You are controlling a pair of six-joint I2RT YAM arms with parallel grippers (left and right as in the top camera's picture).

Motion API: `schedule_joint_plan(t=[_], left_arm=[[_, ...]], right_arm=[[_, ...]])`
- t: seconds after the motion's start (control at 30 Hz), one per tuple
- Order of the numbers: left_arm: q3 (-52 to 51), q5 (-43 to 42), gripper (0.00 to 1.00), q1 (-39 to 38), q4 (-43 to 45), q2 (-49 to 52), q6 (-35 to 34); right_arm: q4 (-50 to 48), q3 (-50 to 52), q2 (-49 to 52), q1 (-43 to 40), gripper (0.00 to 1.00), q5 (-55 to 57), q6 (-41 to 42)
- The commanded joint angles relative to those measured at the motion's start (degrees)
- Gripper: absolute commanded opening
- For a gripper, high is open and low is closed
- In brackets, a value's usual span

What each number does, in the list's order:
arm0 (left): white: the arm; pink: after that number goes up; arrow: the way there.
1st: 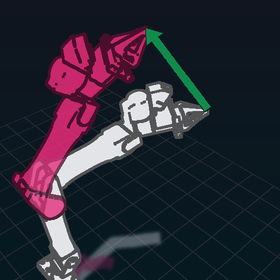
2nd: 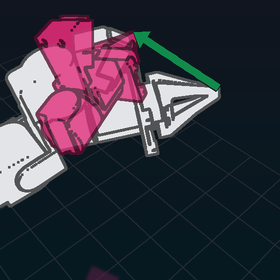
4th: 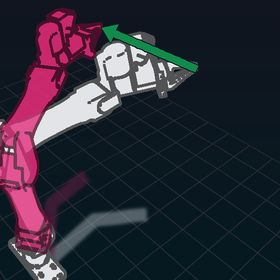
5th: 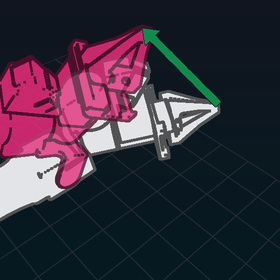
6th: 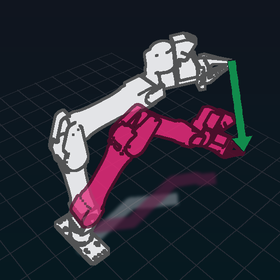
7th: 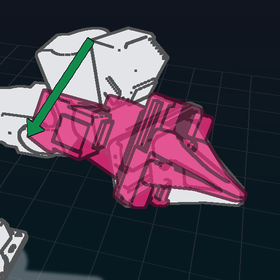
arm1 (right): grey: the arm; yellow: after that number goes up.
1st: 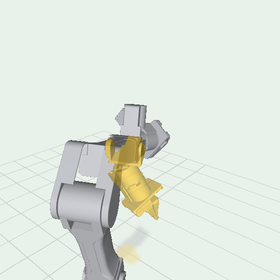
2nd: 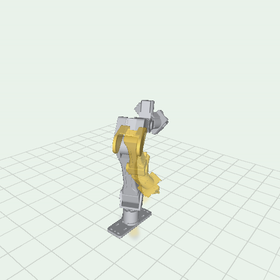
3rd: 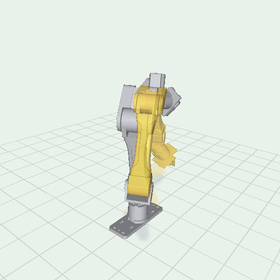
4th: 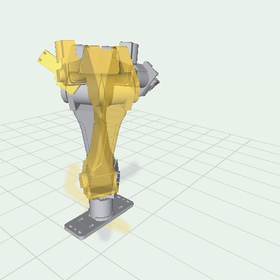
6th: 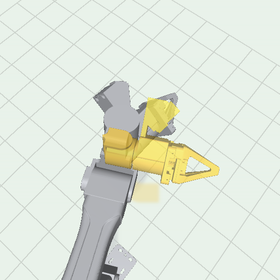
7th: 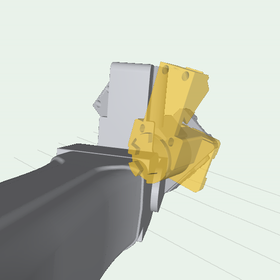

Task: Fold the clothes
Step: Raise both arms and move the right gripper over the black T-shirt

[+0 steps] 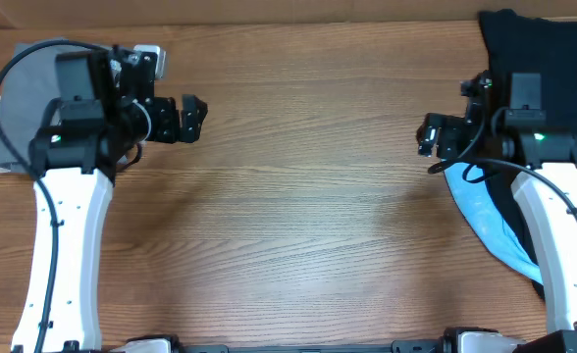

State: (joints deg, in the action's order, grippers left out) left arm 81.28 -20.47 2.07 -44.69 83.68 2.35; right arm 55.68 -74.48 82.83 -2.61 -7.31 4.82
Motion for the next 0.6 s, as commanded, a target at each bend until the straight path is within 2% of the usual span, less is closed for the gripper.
schedule_joint_plan(t=[0.0, 0.27, 0.57], left_arm=[[3.23, 5.07, 1.0, -4.76, 1.27, 2.95, -2.69], [10.88, 6.78, 1.0, -12.94, 1.68, 9.38, -2.82], [11.1, 6.95, 1.0, -15.23, 2.05, 10.82, -2.8]], right_arm=[[0.96, -1.46, -0.2, -3.74, 0.99, -0.24, 2.51], [3.58, -1.46, -0.2, -15.04, 0.99, -0.48, 4.44], [3.19, -1.46, -0.17, -28.04, 0.99, -3.08, 4.07]])
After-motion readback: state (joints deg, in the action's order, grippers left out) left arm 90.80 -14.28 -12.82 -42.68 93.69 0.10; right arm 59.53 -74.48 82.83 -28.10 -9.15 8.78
